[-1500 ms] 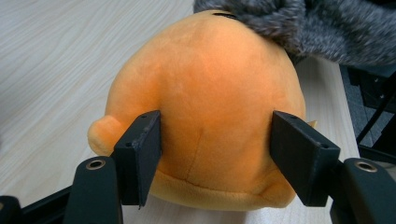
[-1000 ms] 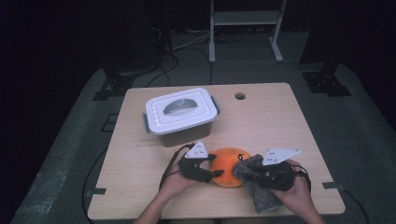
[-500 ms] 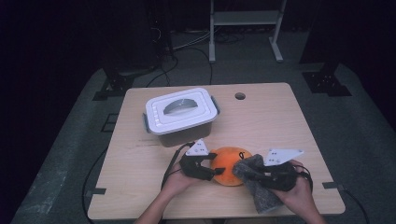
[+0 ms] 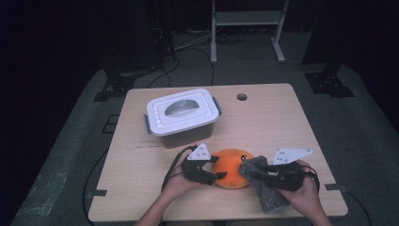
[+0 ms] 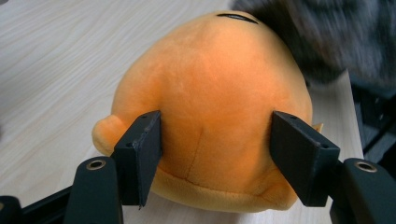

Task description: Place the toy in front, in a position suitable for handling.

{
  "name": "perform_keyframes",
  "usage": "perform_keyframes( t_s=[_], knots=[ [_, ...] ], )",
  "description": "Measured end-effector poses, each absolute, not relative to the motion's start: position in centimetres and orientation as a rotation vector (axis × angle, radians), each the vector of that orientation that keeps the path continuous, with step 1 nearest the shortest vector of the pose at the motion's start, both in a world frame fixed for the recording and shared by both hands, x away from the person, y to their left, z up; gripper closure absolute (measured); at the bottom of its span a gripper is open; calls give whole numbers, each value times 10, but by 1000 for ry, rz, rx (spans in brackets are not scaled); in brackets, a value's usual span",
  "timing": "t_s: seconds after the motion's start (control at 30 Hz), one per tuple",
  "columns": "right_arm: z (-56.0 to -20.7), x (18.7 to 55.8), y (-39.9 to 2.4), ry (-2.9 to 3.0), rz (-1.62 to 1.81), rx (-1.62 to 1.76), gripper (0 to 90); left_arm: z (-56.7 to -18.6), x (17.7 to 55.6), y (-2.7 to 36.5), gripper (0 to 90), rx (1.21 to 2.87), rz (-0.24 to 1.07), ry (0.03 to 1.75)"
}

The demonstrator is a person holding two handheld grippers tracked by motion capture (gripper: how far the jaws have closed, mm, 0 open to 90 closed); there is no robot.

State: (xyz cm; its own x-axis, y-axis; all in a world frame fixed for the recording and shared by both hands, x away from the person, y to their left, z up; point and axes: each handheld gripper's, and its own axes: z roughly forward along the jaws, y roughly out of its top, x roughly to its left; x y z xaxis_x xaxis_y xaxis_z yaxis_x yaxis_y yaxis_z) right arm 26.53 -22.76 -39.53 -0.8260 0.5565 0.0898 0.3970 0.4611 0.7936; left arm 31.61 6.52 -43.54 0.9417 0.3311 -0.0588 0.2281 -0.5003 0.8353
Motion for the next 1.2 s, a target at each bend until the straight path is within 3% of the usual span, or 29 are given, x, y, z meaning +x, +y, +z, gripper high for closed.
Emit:
perform_keyframes(
  t_s=[0.13, 0.3, 0.6, 0.87, 1.2],
  knots=[
    [-396, 275, -228, 2506, 1285, 864, 737, -434, 312, 66, 345, 2134, 147, 353],
    [-414, 275, -227, 2598, 1264, 872, 733, -426, 307, 57, 212, 2083, 276, 305],
    [-419, 277, -247, 2647, 1249, 928, 731, -431, 307, 58, 319, 2118, 223, 312],
    [-395, 276, -240, 2534, 1368, 893, 733, -430, 299, 54, 353, 2143, 232, 226],
    [-412, 279, -248, 2580, 1281, 953, 728, -431, 299, 56, 363, 2140, 219, 232]
  ],
)
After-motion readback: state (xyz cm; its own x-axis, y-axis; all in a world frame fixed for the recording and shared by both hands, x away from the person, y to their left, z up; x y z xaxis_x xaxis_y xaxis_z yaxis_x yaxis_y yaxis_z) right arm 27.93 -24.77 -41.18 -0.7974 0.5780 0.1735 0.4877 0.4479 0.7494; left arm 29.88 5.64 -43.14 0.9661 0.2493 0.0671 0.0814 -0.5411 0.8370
